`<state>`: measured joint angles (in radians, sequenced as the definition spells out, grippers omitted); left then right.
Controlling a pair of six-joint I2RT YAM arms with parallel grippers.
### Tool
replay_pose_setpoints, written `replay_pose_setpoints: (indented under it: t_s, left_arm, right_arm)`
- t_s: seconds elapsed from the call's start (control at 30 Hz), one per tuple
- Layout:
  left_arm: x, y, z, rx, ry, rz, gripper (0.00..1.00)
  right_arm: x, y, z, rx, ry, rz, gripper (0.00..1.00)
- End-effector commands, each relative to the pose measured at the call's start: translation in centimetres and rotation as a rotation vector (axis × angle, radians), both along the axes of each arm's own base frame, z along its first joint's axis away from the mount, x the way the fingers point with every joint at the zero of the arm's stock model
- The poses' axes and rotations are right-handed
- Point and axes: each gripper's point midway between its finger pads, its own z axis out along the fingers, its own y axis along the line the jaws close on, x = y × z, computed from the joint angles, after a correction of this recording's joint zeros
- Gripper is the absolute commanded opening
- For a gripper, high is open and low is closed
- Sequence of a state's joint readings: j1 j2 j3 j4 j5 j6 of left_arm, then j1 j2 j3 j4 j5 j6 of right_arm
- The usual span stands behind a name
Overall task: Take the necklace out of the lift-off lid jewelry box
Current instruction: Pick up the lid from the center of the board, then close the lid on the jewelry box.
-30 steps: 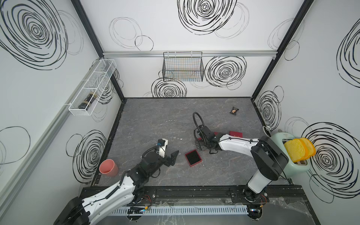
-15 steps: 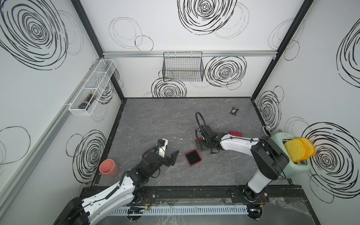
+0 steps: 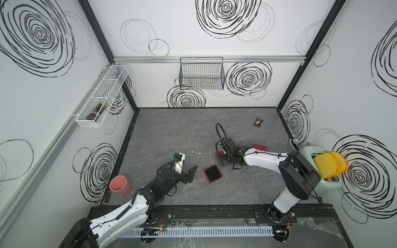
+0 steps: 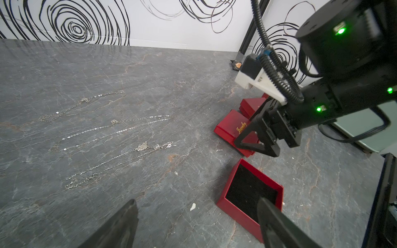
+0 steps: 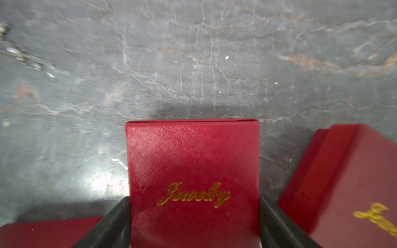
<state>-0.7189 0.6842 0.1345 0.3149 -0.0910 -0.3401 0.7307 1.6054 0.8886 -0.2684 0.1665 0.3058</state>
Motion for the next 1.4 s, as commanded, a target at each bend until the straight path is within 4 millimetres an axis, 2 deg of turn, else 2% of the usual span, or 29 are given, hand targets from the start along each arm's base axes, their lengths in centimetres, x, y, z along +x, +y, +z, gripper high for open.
replay_pose_setpoints:
  t_s: [0.0,0.2,0.4,0.57,0.87,1.13,1.37]
  left_arm:
    - [0.0,-0.2,0.5,-0.012,-0.025,-0.005,0.89]
    - [-0.1,-0.3,0.5,-0.013,-0.022,-0.010,0.89]
    - [-0.2,-0.5,0.3,-0.020,-0.011,-0.018,0.89]
    - [-0.4,-1.1,-0.3,-0.014,0.023,-0.044,0.85]
    - [-2.3,-2.6,-2.4,-0.060,0.107,-0.074,0.70]
    - [-3.6,-4.2,-4.0,-0.091,0.139,-0.096,0.51]
    - [-3.7,-6.7,-4.1,-0.090,0.145,-0.140,0.40]
  right_arm:
    - [-1.1,0.1,2.3,0.054,-0.006,0.019,0.83]
    - [-3.7,1.3,4.8,0.163,0.032,0.057,0.81]
    - [-7.7,3.6,4.4,0.225,0.082,0.087,0.79]
    - [-9.8,5.0,3.4,0.249,0.124,0.093,0.78]
    - [-10.6,5.6,2.4,0.257,0.154,0.100,0.78]
    - [-10.5,6.0,2.1,0.262,0.159,0.102,0.79]
    - [-10.4,6.3,1.9,0.259,0.161,0.106,0.80]
